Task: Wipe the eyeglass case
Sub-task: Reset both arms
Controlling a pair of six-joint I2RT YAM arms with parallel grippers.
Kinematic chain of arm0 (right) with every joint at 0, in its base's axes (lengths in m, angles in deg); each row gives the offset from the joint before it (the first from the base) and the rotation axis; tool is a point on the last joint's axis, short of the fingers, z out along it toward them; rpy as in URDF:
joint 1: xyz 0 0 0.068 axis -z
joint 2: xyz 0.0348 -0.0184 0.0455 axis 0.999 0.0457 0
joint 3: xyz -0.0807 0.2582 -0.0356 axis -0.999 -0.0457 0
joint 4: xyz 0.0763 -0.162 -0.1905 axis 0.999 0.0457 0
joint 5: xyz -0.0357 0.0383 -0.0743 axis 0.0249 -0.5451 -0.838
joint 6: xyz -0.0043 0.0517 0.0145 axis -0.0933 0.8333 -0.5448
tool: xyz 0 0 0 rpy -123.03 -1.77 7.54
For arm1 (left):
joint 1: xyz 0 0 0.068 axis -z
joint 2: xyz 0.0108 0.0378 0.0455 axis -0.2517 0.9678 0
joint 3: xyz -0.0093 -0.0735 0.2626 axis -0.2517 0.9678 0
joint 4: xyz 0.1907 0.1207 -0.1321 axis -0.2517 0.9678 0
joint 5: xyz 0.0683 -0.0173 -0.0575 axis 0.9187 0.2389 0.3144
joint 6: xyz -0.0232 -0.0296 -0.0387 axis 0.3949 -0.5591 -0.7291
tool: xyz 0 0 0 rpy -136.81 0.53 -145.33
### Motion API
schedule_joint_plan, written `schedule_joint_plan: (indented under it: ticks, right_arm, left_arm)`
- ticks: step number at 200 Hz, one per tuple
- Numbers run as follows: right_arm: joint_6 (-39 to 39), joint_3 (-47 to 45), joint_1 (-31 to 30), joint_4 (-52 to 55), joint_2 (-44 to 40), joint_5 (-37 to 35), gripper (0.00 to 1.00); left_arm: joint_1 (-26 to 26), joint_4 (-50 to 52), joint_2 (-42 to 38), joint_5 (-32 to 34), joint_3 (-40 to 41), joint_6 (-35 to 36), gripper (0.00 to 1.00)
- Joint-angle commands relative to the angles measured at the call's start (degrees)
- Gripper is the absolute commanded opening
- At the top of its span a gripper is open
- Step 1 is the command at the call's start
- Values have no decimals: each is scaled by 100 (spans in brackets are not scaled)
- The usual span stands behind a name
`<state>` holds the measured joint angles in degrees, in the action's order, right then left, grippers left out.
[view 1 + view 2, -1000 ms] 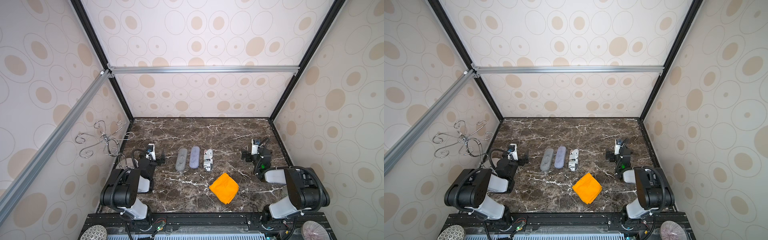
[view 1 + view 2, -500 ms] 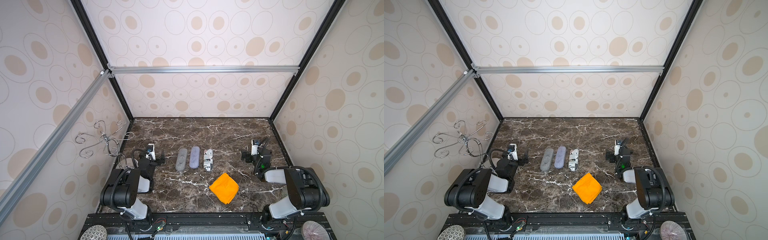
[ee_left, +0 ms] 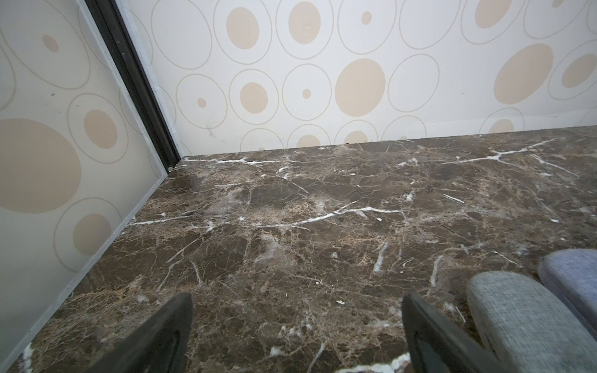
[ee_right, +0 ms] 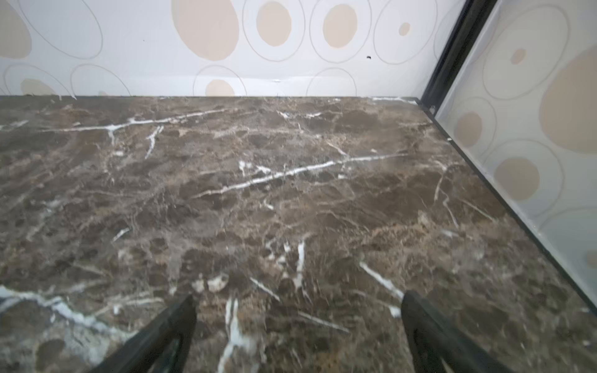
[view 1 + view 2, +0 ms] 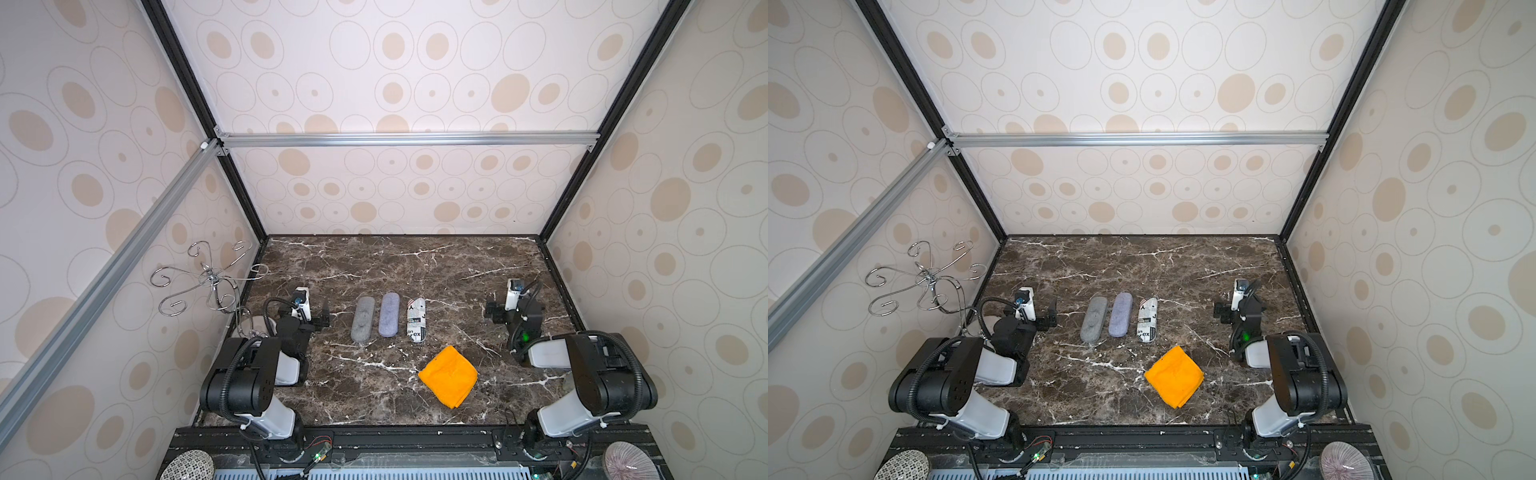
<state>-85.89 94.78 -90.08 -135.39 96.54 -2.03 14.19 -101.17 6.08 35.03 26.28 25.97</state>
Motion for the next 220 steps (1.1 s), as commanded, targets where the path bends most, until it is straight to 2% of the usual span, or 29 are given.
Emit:
schedule_joint_plan:
  ticks: [1,21,42,75,171,187,201,220]
  right_arm:
    - [-78,-105,-41,161,58,-106,100]
    - [-88,24,-43,695,-88,-12,100]
    - [-99,-57,-42,391,-11,-34,100]
    - [-91,58,-45,686,-46,-15,100]
    - [-92,-10,-40,557,-60,-11,100]
    - [-225,-363,-33,15,-156,345,100]
    - [-206,-683,-23,-558,-178,328,100]
    - [-444,-317,-17,-4,-108,846,99]
  left_arm:
    - [-33,-45,-28,31,-96,-1,100]
    - [-39,-47,-28,27,-96,-1,100]
    - [-36,-43,-28,24,-96,-1,100]
    - [-28,-47,-26,31,-96,0,100]
    - [-28,-14,-17,40,-113,-1,100]
    - [-31,-38,-34,43,-96,0,100]
    - [-30,-37,-19,43,-104,-1,100]
    - [-23,-21,-24,49,-104,6,100]
